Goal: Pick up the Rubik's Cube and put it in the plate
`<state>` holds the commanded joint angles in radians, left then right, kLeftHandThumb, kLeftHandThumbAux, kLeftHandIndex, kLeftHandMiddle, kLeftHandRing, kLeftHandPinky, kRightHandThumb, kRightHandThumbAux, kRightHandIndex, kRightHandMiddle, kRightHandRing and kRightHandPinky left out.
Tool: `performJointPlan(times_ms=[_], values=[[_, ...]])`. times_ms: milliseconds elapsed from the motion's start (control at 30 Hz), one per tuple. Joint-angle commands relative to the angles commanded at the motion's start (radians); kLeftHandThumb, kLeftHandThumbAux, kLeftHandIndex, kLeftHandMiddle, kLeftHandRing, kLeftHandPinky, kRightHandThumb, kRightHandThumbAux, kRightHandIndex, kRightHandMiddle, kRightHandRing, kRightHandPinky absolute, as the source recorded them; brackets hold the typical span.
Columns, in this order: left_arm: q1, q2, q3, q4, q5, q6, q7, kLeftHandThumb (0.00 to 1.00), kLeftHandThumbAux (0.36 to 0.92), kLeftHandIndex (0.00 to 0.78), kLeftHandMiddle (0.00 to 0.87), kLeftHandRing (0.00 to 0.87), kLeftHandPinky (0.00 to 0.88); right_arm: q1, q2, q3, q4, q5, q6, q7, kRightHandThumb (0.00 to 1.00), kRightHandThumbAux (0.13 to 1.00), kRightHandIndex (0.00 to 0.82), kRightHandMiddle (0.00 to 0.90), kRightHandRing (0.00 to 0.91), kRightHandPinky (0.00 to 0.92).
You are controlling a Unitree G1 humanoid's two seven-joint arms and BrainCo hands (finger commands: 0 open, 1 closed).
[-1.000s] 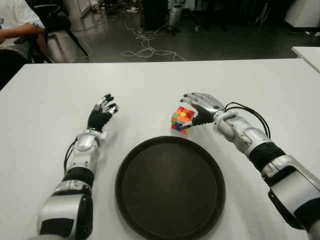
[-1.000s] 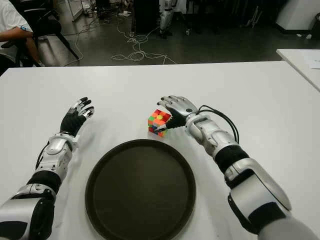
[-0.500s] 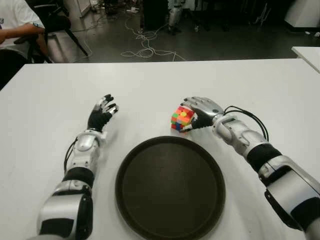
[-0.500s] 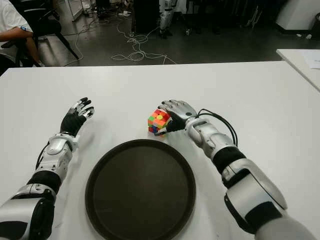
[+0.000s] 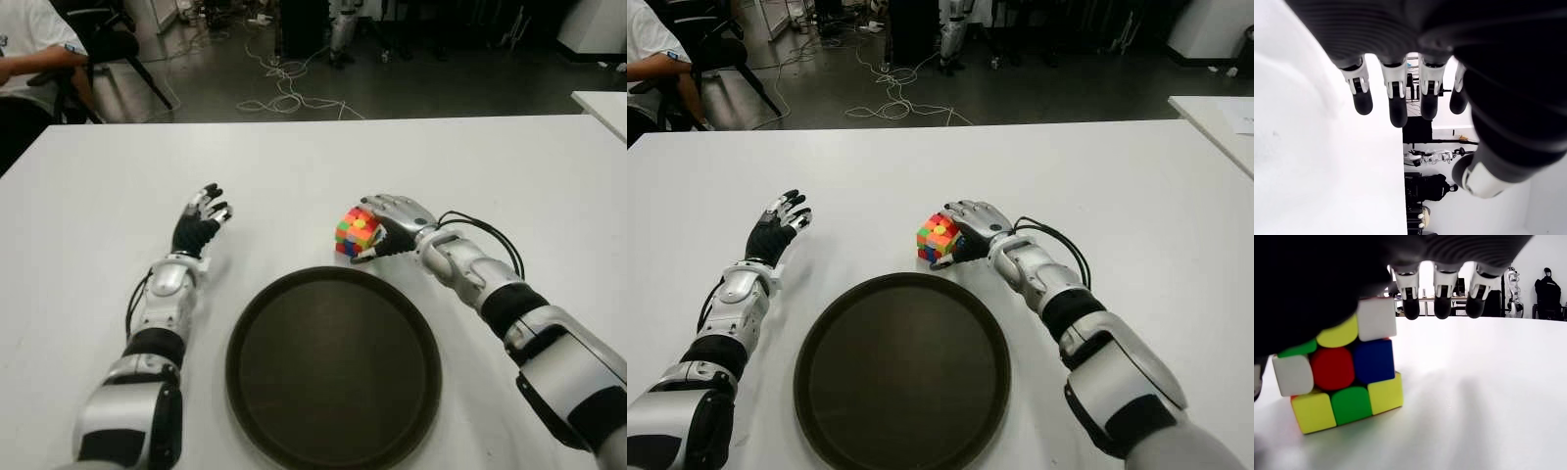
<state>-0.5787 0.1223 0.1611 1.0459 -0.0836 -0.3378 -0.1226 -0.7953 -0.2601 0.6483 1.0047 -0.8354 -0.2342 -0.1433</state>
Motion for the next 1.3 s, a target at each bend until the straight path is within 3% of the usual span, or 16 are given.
performJointPlan(times_ms=[1300], values=[[-0.006,0.010,-0.008,0.017,0.001,-0.005,-0.008,0.204,0.707,0.063,0.120,0.103,0.071,-0.009,0.018,0.019,0.035,-0.018,-0.001,-0.057,0.000,0.377,0.068,0.019,0.031,0.081]])
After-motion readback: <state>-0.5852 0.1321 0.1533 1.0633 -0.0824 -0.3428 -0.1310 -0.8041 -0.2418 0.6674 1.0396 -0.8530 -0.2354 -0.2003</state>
